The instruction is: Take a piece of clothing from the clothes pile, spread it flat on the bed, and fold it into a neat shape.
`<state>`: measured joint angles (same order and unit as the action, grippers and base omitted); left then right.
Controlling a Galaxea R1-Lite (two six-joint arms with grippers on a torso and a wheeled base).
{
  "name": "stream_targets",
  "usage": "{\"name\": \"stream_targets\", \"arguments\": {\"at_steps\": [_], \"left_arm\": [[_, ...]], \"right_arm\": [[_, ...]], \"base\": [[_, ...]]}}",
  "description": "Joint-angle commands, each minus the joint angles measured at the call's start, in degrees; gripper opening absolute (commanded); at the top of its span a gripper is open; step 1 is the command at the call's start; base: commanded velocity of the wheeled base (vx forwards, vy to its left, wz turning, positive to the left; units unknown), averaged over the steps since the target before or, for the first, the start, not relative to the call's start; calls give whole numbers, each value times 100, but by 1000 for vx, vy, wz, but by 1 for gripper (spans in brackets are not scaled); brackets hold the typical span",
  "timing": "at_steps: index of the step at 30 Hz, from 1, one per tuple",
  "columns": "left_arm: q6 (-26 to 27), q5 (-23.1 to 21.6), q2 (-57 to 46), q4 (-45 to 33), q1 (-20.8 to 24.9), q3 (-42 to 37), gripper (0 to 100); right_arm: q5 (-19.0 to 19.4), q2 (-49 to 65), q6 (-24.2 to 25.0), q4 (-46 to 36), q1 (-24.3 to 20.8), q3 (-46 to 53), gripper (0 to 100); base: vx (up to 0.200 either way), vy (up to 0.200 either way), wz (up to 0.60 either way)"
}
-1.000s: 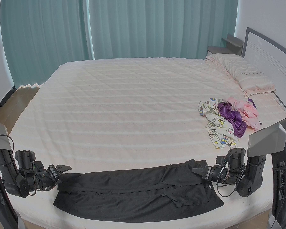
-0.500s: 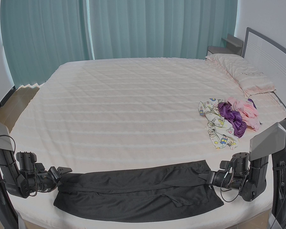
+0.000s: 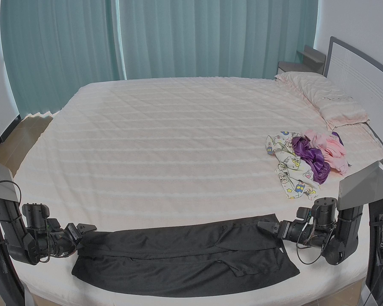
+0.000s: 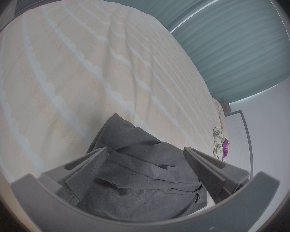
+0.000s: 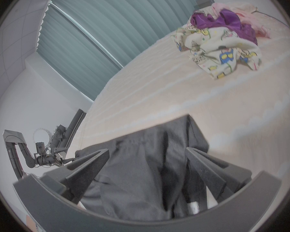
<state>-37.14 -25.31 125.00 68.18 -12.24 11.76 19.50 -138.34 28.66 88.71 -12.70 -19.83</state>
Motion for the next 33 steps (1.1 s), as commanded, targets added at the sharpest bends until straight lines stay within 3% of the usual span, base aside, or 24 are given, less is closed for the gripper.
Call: {"name": "stream_targets", "arguments": {"at_steps": [1,6,15,16,33], "left_arm": [[-12,0,15,2,-7,-7,100],[-12,-9,-2,2,-7,-60,100],[-12,-9,68,283,2,-183,100],[-12,-9,86,319,-7,-183,100],[-12,-9,138,450,-7,-227,100]], "right_arm": [[-8,237,17,-240,5,-548,100],[27,141,43,-917,-136,-1110,100],[-17,-343,43,-1119,-224,-1506,100],[-17,-369,43,-1146,-215,-1515,0],[-237,-387,26,-952,-154,-1787,0]], "base": [[0,0,0],[0,0,0],[0,0,0],[0,0,0],[0,0,0]]}}
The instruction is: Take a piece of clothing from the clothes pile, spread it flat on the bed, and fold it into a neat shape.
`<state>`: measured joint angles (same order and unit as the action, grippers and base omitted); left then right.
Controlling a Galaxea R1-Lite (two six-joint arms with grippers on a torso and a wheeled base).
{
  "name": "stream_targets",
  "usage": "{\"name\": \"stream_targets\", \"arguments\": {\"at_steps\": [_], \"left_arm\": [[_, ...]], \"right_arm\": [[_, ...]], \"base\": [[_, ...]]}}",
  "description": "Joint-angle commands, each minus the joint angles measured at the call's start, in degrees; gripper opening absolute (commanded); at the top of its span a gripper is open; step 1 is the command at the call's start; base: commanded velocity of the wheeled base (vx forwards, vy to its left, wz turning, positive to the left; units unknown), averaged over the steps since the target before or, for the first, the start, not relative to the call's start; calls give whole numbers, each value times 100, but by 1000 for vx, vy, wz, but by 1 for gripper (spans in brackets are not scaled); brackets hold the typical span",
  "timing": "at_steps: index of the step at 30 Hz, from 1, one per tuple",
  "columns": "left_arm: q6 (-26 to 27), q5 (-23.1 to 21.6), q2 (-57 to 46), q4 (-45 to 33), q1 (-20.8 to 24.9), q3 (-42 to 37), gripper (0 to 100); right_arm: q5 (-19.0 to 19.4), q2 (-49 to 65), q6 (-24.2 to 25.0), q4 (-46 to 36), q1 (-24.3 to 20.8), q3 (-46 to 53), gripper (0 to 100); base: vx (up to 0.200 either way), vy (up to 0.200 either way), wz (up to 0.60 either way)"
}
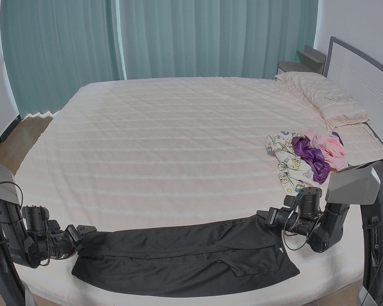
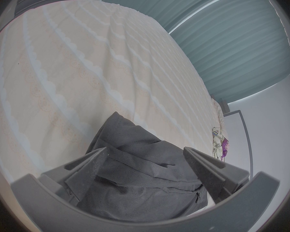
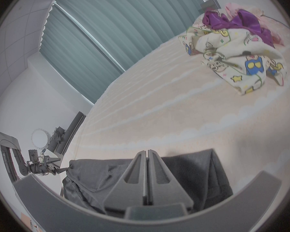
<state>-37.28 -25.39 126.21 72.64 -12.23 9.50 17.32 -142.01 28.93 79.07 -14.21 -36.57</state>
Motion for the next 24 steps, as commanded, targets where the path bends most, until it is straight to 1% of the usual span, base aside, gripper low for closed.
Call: {"name": "stream_targets", "arguments": {"at_steps": [1,9,10,14,17,19,22,24], "left_arm": [[1,-1,18,4,1,0,100],[1,-1,18,4,-8,0,100],[1,-1,18,4,-8,0,100],[1,8,18,4,1,0,100],[1,-1,18,4,1,0,100],[1,-1,18,4,1,0,100],[1,-1,18,4,1,0,100],[-7,-1,18,4,1,0,100]], "right_arm": [[-18,-37,-36,3,-11,-105,0],[-36,-161,-80,-76,-2,-140,0],[-36,-161,-115,-111,-2,-122,100],[-54,-90,-212,-128,15,-122,100],[-80,200,-239,-155,94,-210,100],[-80,411,-239,-339,94,-307,100],[-98,727,-239,-858,-29,-562,100],[-115,868,-239,-1218,-266,-764,100]], "base": [[0,0,0],[0,0,0],[0,0,0],[0,0,0],[0,0,0],[0,0,0],[0,0,0],[0,0,0]]}}
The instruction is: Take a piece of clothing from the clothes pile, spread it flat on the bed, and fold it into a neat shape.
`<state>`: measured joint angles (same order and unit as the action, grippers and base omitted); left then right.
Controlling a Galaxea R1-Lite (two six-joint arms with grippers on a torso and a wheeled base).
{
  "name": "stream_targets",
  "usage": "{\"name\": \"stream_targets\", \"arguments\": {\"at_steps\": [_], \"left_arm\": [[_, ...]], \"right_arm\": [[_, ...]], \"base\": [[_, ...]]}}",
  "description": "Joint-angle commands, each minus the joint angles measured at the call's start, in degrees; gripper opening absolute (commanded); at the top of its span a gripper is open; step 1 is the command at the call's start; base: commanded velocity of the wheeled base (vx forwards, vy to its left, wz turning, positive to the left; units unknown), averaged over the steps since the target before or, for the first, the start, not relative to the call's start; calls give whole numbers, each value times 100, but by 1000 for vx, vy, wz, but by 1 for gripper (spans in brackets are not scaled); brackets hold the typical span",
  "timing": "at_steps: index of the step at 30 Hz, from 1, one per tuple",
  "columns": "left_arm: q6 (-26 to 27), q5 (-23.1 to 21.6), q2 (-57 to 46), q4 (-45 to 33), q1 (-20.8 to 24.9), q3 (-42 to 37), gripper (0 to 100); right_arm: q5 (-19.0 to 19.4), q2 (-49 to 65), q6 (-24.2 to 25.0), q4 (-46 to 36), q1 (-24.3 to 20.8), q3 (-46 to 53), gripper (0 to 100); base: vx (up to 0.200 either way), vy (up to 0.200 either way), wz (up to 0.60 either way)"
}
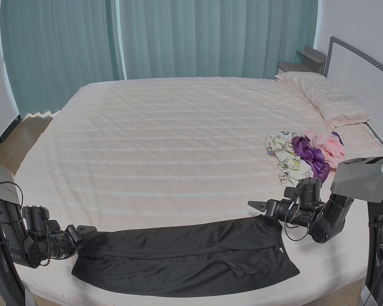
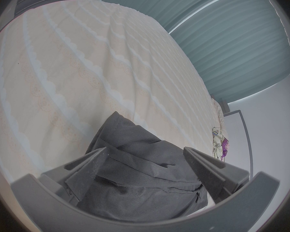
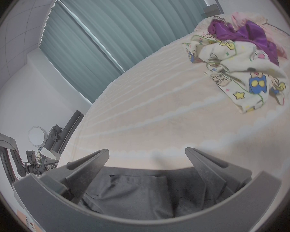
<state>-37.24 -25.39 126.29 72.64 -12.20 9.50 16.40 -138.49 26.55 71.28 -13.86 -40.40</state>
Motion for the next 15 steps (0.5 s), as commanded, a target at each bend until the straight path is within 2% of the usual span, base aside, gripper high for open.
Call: {"name": "stream_targets", "arguments": {"at_steps": [1,3,4,6,15], "left_arm": [[-11,-1,9,4,-10,0,100],[-11,-1,9,4,-1,-9,100],[-20,-1,9,4,-1,-18,100],[-20,-1,9,4,-10,-18,100],[-55,-18,-8,4,-19,-27,100]], "right_arm": [[-66,507,-1,-536,-407,-469,100],[-154,472,-10,-571,-504,-566,100],[-400,340,-18,-633,-741,-776,100],[-550,111,-62,-747,-952,-935,100],[-620,-117,-809,-1239,-1242,-1102,100]], "base": [[0,0,0],[0,0,0],[0,0,0],[0,0,0],[0,0,0]]}}
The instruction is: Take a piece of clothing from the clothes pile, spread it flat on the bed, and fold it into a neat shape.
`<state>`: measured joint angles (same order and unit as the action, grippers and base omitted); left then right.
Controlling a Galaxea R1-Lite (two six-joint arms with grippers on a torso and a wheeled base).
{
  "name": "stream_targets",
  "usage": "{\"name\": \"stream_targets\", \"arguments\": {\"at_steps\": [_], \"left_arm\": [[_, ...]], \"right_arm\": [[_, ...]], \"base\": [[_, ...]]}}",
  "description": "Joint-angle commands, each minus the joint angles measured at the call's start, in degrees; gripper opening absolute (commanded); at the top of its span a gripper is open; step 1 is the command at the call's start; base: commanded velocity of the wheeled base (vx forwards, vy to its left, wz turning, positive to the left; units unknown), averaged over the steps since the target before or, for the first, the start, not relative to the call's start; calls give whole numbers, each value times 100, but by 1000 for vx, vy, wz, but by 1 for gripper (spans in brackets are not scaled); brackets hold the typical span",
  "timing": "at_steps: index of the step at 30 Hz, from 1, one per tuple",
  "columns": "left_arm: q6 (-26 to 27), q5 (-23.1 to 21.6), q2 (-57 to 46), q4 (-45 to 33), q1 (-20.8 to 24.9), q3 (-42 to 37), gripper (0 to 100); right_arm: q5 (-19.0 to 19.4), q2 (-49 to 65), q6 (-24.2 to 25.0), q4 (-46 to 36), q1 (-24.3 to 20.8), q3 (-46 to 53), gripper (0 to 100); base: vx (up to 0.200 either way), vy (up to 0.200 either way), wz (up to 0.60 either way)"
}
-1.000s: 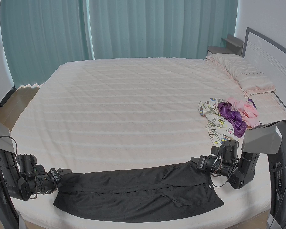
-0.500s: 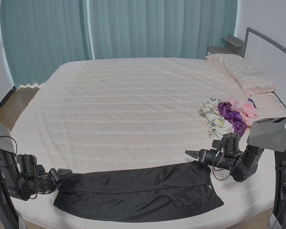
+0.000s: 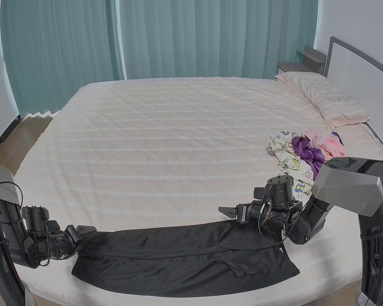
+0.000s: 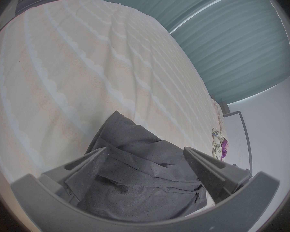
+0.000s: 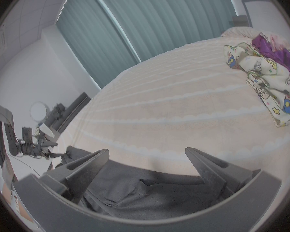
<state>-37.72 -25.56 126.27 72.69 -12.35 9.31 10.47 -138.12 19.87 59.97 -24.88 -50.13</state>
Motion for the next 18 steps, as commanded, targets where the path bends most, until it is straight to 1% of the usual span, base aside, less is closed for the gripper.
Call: {"name": "stream_targets", "arguments": {"at_steps": [1,6,8,9,15,16,18], "left_arm": [[-8,-1,-6,-1,-4,-9,100],[-8,-1,-6,-1,-4,-9,100],[-8,-1,-6,8,-4,-9,100],[-8,-1,-6,8,-4,-9,100],[1,-1,3,-1,-4,-9,100],[1,-1,3,-1,-4,-9,100],[1,-1,3,8,-4,0,100]], "right_arm": [[-28,-154,-212,-178,-157,-146,100],[-28,-171,-607,-372,-316,-164,100],[-28,-180,-616,-372,-333,-164,100],[-28,-268,-765,-398,-456,-155,100],[-142,-330,-897,-477,-491,-182,100],[-142,-330,-906,-547,-491,-164,0],[-151,-330,-1038,-653,-500,-146,0]], "base": [[0,0,0],[0,0,0],[0,0,0],[0,0,0],[0,0,0],[0,0,0],[0,0,0]]}}
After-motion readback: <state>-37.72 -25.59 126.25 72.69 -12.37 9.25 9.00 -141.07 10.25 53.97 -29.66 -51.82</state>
